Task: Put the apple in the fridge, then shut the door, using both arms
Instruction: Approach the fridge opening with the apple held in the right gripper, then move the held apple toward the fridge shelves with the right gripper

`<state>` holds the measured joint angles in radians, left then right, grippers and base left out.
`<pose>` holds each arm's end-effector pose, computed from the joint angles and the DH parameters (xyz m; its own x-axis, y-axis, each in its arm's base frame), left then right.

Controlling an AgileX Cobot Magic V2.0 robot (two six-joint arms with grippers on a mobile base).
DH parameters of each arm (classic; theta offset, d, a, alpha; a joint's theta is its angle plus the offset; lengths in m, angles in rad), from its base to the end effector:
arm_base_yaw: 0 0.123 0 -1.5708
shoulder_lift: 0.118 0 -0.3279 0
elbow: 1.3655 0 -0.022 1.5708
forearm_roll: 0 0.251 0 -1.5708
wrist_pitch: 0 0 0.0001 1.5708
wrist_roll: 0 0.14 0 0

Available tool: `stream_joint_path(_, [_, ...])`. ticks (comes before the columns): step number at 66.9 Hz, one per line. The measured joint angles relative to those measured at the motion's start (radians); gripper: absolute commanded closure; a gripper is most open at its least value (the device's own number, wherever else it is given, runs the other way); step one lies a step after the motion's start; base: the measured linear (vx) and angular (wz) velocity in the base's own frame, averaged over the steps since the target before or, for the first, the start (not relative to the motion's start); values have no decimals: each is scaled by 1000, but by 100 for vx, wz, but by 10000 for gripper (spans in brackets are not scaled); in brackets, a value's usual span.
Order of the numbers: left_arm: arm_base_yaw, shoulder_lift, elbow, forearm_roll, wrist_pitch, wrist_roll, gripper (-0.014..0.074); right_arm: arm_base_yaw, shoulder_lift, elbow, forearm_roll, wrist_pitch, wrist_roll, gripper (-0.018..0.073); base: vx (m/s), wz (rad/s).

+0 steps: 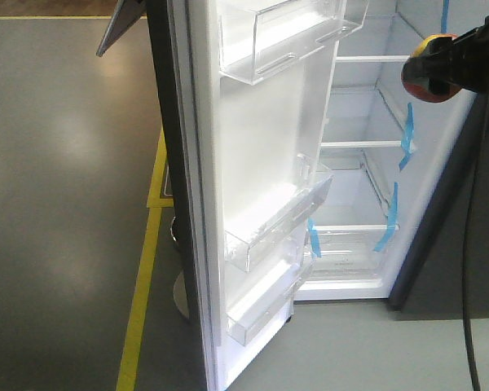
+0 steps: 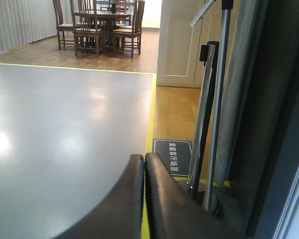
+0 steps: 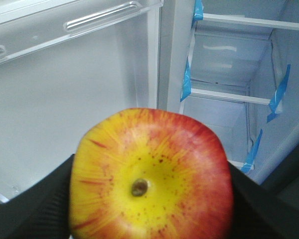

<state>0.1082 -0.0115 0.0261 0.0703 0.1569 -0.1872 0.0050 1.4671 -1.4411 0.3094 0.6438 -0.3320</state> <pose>0.0617 0.0082 0.1862 -0.0687 -0.1256 -0.9897 -0.1278 0.9850 -0.1162 0.3704 0.0275 0.4151 -0.5158 -0.0828 -0.8527 -0.2026 0.9789 0.0275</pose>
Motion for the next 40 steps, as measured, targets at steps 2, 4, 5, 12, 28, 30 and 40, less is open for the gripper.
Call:
stream_joint_path(2, [0,0,0,0,0,0,602,0,0,0,0,0,0,409,7,-1])
stream_joint_path(4, [0,0,0,0,0,0,602,0,0,0,0,0,0,409,7,-1])
stream_joint_path(5, [0,0,0,0,0,0,602,0,0,0,0,0,0,409,6,-1])
stream_joint_path(12, [0,0,0,0,0,0,602,0,0,0,0,0,0,409,6,0])
stream_joint_path(28, [0,0,0,0,0,0,602,0,0,0,0,0,0,409,5,1])
stream_joint_path(30, [0,0,0,0,0,0,602,0,0,0,0,0,0,409,5,1])
stream_joint_path(40, [0,0,0,0,0,0,602,0,0,0,0,0,0,409,5,1])
